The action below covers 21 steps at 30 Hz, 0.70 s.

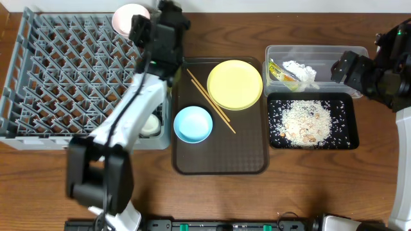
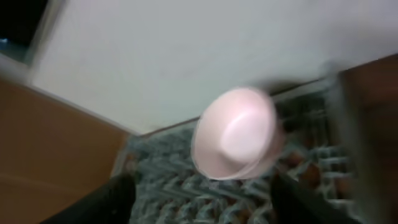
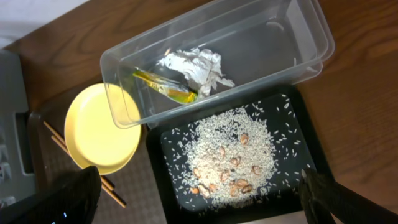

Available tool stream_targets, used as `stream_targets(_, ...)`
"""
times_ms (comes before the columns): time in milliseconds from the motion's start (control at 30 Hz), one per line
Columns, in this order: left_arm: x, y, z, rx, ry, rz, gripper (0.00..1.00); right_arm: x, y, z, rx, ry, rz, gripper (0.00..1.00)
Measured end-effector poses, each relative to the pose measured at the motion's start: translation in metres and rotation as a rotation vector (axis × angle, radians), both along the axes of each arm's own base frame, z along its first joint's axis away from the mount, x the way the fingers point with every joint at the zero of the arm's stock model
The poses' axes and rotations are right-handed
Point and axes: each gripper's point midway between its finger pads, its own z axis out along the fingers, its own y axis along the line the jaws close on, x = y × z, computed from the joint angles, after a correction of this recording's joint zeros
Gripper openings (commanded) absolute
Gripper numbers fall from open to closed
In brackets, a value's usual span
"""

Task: Sort waste into correct bins and load items into the dishwasher
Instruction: 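Lower the pink bowl into the back of the dish rack, then open the left gripper to release the pink bowl and raise it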

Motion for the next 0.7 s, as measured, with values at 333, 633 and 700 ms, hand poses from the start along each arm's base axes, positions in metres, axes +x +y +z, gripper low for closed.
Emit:
stream_targets(333, 0.001, 0.025, 0.059, -0.470, 0.069, -0.081, 0.75, 0.000, 0.000, 0.000, 0.000, 0.000, 0.000, 0.99)
stream_targets(633, 0.025, 0.081, 0.092, -0.695, -0.097, -0.004, 0.75, 0.000, 0.000, 0.000, 0.000, 0.000, 0.000, 0.99)
stream_targets(700, 0.036, 0.093, 0.066, -0.753, -0.068, 0.032, 0.75, 0.000, 0.000, 0.000, 0.000, 0.000, 0.000, 0.99)
